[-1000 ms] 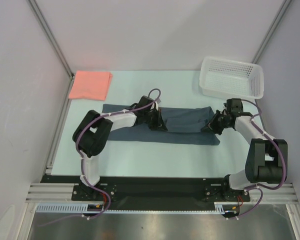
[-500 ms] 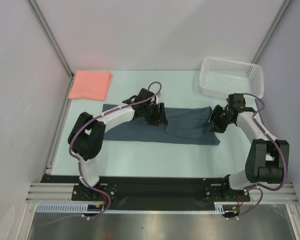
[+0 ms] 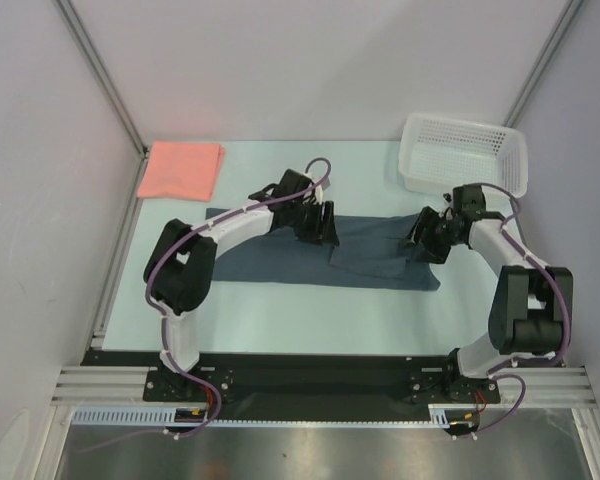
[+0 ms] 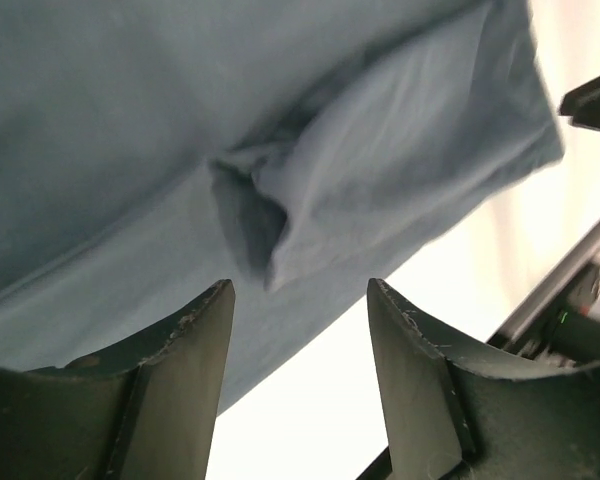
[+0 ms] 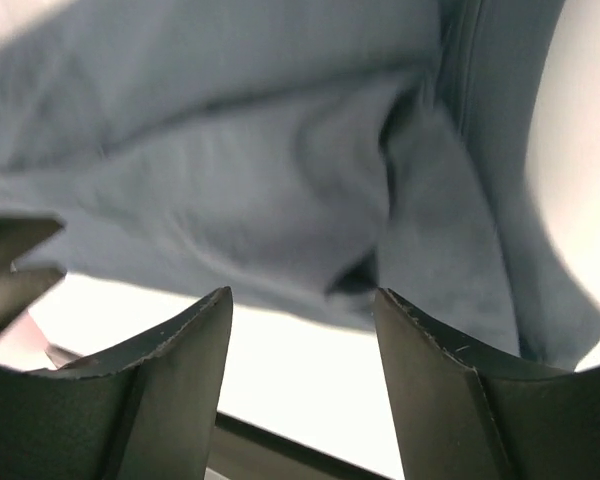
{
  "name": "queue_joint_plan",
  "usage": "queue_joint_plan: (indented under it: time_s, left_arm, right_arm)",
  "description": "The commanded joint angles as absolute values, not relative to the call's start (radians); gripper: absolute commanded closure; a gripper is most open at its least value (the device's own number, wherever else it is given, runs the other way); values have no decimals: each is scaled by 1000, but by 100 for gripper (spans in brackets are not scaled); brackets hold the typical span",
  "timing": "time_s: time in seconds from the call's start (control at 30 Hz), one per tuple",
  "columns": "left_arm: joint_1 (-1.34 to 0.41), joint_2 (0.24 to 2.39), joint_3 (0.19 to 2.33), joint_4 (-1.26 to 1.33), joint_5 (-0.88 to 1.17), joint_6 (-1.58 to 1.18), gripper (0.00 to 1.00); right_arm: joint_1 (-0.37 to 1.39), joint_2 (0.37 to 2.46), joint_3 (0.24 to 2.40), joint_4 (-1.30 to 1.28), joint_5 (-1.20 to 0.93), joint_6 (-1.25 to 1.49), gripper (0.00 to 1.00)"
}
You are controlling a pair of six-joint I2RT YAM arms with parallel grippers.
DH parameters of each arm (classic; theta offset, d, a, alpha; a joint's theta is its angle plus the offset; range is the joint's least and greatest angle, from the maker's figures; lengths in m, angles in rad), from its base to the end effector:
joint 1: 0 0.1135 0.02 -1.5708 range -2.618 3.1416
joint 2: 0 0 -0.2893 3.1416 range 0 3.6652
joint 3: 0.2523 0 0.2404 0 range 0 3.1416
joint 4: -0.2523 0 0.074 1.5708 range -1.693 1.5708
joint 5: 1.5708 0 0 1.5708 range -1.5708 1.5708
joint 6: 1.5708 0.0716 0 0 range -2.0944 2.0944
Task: Fold and stack the t-shirts
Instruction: Fold the tshirt
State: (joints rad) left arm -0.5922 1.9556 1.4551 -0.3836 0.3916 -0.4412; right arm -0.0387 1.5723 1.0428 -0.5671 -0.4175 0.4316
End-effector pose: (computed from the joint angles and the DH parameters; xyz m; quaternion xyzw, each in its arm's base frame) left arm 0.3585 -0.2741 0.2142 0.1350 0.9161 -0.3224 0.1966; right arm 0.3162 0.0168 0.2129 0.1742 0.9361 0.2424 0.1860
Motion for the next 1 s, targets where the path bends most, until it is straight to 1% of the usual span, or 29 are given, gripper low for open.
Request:
queue_joint_plan:
  time_s: [0.0, 0.1, 0.13, 0.17, 0.27, 0.37, 0.43, 0.5, 0.73, 0.87, 0.97]
  left_arm:
    - [-577, 1905, 1388, -341, 500, -332, 39]
    - [-566, 1878, 1327, -319, 500, -273, 39]
    - [-560, 1878, 1309, -310, 499, -268, 39]
    - [-557, 1879, 1299, -298, 518, -265, 39]
    - [-555, 1907, 1287, -249, 583, -270, 41]
    - [-555, 1936, 1285, -204, 601, -299, 42]
    - [-557, 1950, 1292, -173, 604, -310, 42]
    - [-555, 1962, 1298, -163, 614, -331, 44]
    - [-566, 2000, 1299, -140, 640, -370, 48]
    - [-572, 2008, 1286, -124, 653, -394, 49]
    - [-575, 2008, 1290, -117, 661, -400, 50]
  right_arm:
    - [-31, 1451, 948, -529, -488, 365, 36]
    - [-19, 1408, 867, -445, -506, 374, 47]
    - [-15, 1410, 858, -428, -505, 373, 53]
    - [-11, 1413, 835, -419, -514, 365, 53]
    - [-3, 1431, 807, -399, -514, 339, 51]
    - [-3, 1431, 779, -367, -503, 330, 43]
    - [-3, 1449, 773, -342, -508, 322, 43]
    - [23, 1468, 776, -339, -500, 310, 45]
    - [32, 1519, 792, -319, -483, 287, 50]
    - [31, 1523, 805, -339, -454, 275, 48]
    - [32, 1514, 842, -400, -404, 261, 46]
